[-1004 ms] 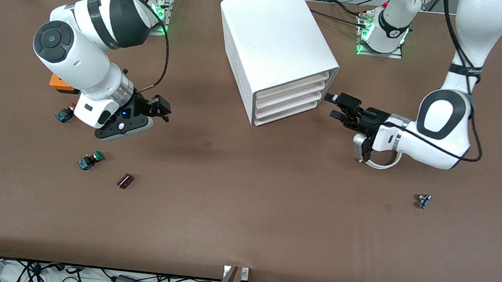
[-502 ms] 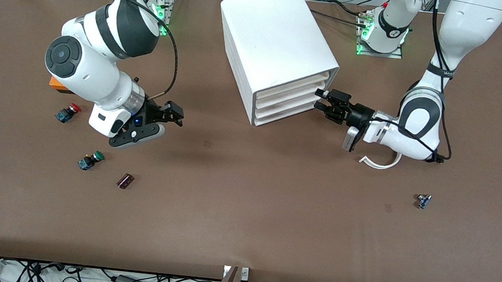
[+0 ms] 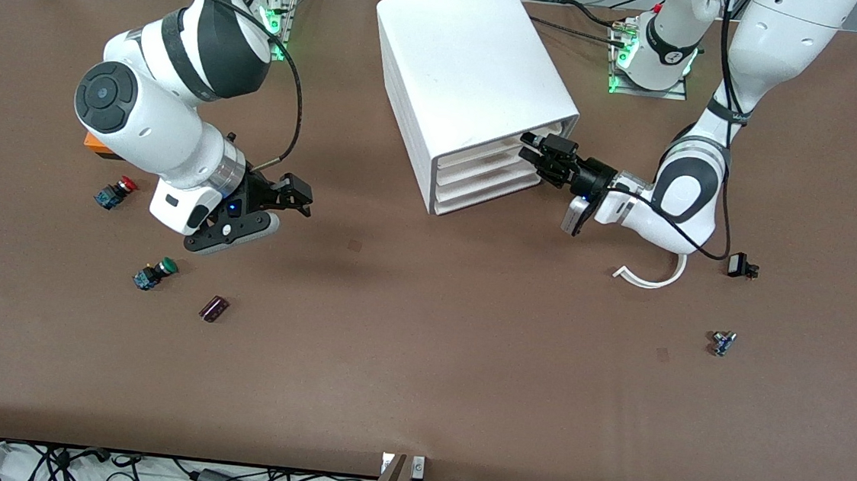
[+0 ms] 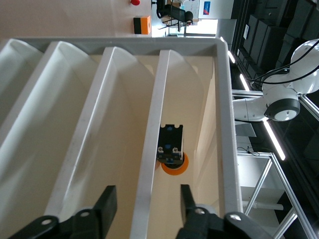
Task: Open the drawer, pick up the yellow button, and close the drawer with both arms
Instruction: 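Grip the drawer handle with the left gripper and pull the drawer open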
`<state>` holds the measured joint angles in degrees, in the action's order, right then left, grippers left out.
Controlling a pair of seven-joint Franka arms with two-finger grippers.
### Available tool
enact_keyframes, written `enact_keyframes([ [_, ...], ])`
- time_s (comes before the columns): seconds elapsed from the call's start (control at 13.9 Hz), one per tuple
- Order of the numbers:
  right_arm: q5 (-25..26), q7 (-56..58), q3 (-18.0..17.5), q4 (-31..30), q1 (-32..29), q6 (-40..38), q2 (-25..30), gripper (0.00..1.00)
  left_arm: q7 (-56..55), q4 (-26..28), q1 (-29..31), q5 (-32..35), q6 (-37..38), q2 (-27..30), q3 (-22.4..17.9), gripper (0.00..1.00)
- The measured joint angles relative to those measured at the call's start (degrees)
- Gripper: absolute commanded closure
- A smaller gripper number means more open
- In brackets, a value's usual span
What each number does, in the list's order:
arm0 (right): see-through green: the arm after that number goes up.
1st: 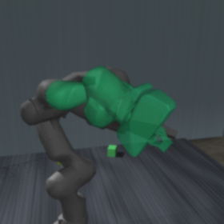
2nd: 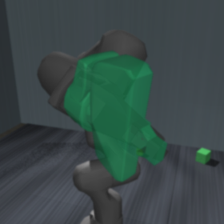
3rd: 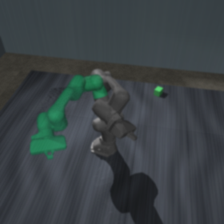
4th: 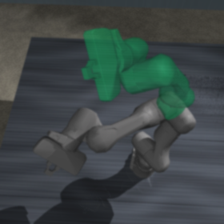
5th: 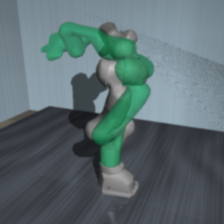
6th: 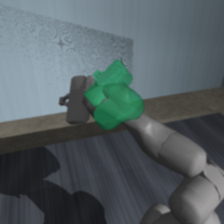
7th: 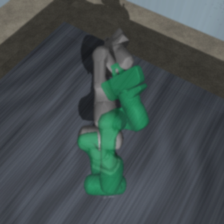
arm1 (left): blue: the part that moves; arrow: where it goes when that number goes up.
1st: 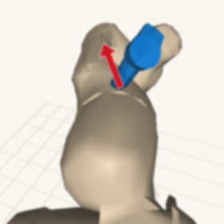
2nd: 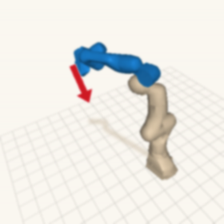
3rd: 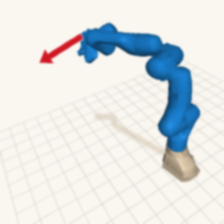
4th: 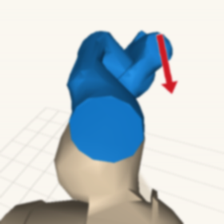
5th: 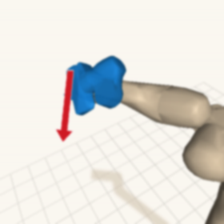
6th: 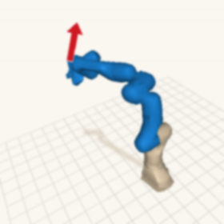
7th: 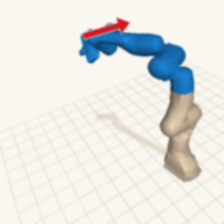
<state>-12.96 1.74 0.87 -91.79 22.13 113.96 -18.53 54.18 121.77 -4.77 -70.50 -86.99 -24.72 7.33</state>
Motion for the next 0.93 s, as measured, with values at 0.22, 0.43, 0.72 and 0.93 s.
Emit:
enact_keyframes([
  [0.22, 0.00, 0.00, 0.01, 0.34, 0.00, 0.00, -0.48, 0.00, 0.71, 0.30, 0.02, -0.04, -0.16, -0.05, 0.33, 0.88],
  [0.43, 0.00, -0.01, 0.22, 1.13, -0.06, 0.00, -1.41, 0.00, 2.38, 0.27, 0.28, -0.61, 0.24, -1.07, 0.34, 0.93],
  [0.72, 0.00, -0.01, 0.18, 2.15, 0.12, 0.21, -1.81, 0.00, 2.20, -3.49, 0.83, -0.57, 0.15, -2.84, -0.76, 0.93],
  [0.93, -0.01, -0.01, 0.13, 5.30, 0.61, 0.24, -3.70, 0.00, 0.47, -10.37, 2.62, 0.61, 0.48, -6.94, -1.72, 0.93],
])
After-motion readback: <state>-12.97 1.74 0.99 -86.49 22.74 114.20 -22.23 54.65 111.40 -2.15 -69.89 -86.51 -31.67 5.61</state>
